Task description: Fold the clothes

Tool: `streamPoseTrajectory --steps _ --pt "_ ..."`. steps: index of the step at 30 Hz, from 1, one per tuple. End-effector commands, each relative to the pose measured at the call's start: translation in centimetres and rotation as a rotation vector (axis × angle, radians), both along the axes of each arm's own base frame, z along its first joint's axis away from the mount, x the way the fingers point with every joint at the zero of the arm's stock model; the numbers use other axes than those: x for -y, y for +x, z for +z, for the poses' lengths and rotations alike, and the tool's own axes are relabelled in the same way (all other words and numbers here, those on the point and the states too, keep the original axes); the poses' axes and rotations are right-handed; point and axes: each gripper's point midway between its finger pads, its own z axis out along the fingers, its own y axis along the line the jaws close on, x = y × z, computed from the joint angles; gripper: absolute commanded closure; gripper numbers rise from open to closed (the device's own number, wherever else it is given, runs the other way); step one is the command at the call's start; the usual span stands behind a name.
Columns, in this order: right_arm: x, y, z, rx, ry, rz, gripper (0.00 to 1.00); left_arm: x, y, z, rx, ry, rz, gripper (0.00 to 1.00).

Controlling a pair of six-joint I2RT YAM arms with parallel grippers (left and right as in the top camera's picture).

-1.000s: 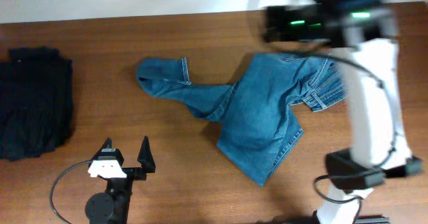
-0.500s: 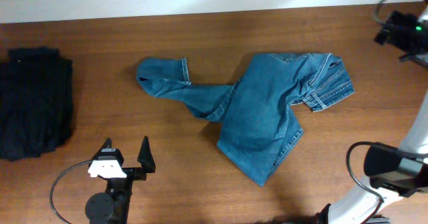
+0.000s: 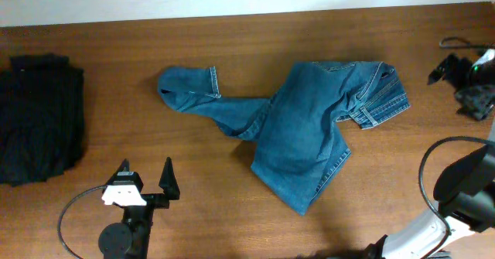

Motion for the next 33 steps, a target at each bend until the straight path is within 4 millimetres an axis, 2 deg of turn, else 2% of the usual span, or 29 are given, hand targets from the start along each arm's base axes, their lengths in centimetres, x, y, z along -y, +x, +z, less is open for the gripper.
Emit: streamPoseTrajectory --steps 1,5,10,13,19,23,33 --pt "-1.5 -0.1 -2.6 0.008 0.130 -0.022 0.07 -0.1 0.0 -0.2 0.002 0.014 0.005 0.01" --pt "-1.6 -0.3 -5.5 -0.002 0.136 -0.017 0.23 -0.1 0.0 -0.2 0.002 0.014 0.005 0.01" --pt "-2.0 -0.5 -8.7 -0.002 0.152 -0.017 0.23 -0.1 0.0 -0.2 0.002 0.014 0.005 0.01" --pt "-3.0 0.0 -10.4 0.048 0.201 -0.006 0.28 -0.1 0.0 -0.2 0.002 0.014 0.005 0.01" --pt "-4.0 0.3 -13.5 0.111 0.231 0.007 0.30 -0.1 0.0 -0.2 0.002 0.014 0.005 0.01" --pt "-4.0 0.3 -14.5 0.127 0.222 0.006 0.30 -0.1 0.0 -0.2 0.002 0.014 0.005 0.01" --pt "-3.9 1.0 -15.0 0.171 0.208 0.016 0.29 -0.1 0.0 -0.2 0.002 0.014 0.005 0.01"
